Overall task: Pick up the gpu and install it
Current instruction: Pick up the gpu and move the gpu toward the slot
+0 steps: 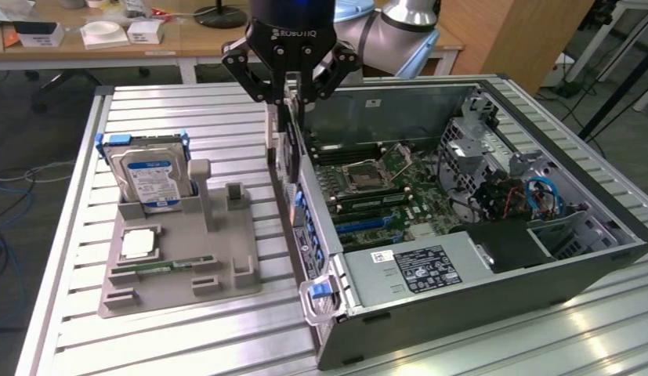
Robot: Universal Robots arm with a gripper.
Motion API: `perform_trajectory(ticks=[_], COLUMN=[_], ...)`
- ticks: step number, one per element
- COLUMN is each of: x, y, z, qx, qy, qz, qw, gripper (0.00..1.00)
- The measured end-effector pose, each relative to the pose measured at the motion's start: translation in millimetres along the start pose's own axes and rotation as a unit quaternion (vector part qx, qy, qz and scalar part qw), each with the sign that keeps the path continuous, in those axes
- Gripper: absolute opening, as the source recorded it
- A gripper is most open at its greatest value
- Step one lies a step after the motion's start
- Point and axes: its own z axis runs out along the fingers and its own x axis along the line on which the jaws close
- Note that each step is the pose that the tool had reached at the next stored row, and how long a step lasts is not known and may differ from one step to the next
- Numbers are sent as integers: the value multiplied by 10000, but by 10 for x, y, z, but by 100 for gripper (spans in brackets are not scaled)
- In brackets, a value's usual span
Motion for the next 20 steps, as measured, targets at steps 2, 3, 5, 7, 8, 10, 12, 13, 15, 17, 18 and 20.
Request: perform_trajectory(ticks=[2,3,5,7,8,10,12,13,15,17,18,20], x=[-11,-16,-27,-37,-43,-55,-67,-73,-85,-100,-107,-121], y=[1,1,2,2,3,3,4,5,5,6,7,8], z=[0,0,1,1,1,1,2,1,2,2,3,3], qx=[0,0,0,0,0,0,0,0,0,0,-1,-1], qy=[0,0,0,0,0,0,0,0,0,0,0,0], qz=[-2,-3,-4,-6,-6,-8,-10,-11,-14,-17,-19,-23], qw=[10000,10000,10000,10000,10000,10000,10000,10000,10000,10000,10000,10000], gripper=[26,26,26,26,26,26,26,26,26,26,26,26])
